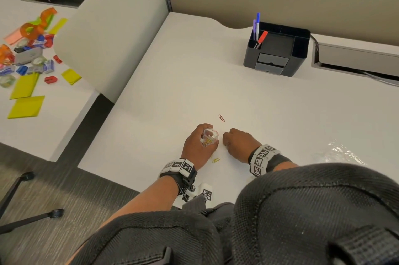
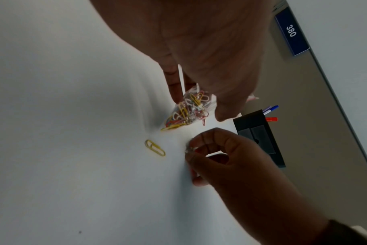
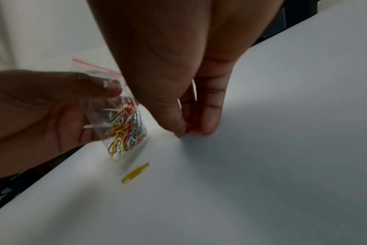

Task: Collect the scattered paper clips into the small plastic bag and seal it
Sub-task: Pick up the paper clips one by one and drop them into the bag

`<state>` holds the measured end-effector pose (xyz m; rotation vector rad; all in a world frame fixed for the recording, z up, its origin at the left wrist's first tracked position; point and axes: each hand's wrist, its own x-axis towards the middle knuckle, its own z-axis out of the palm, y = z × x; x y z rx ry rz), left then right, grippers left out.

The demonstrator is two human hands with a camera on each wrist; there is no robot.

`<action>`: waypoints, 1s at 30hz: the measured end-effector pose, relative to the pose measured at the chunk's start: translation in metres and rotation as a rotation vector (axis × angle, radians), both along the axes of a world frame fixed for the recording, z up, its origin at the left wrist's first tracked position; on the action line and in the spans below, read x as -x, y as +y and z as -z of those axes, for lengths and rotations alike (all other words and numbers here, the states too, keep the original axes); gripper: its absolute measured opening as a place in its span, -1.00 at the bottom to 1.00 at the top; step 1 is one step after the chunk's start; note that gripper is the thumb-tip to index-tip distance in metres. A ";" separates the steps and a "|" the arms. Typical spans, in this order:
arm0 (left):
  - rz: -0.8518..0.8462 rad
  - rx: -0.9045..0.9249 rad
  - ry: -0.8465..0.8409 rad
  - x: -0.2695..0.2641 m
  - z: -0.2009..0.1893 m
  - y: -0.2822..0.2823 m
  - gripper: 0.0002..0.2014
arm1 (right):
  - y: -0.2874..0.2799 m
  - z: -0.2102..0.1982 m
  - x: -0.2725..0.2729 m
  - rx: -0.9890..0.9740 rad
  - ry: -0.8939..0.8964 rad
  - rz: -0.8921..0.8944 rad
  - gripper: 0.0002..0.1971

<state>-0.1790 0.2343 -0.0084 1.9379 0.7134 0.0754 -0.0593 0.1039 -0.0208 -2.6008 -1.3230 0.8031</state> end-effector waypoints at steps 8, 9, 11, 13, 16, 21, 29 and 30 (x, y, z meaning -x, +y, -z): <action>0.004 -0.012 0.001 -0.002 -0.001 0.006 -0.59 | 0.000 0.001 -0.011 0.003 0.060 0.129 -0.76; 0.008 -0.015 -0.002 -0.003 -0.002 0.006 -0.59 | 0.000 0.000 -0.011 0.000 0.072 0.156 -0.77; 0.016 -0.022 -0.007 -0.004 -0.002 0.006 -0.59 | -0.002 -0.004 -0.014 -0.021 0.119 0.215 -0.82; 0.022 -0.018 -0.010 -0.006 -0.002 0.005 -0.58 | -0.004 -0.012 -0.018 -0.106 0.204 0.307 -0.90; 0.026 -0.009 -0.008 -0.007 -0.003 0.004 -0.58 | -0.003 -0.035 -0.025 -0.289 0.360 0.442 -0.93; 0.048 -0.019 0.007 -0.010 -0.004 0.001 -0.56 | 0.012 -0.074 -0.022 -0.463 0.437 0.418 -0.92; 0.038 -0.038 -0.016 -0.013 -0.006 0.005 -0.57 | 0.024 -0.074 -0.029 -0.450 0.303 0.334 -0.91; 0.027 -0.037 -0.013 -0.012 -0.005 0.006 -0.57 | 0.024 -0.066 -0.035 -0.436 0.251 0.371 -0.90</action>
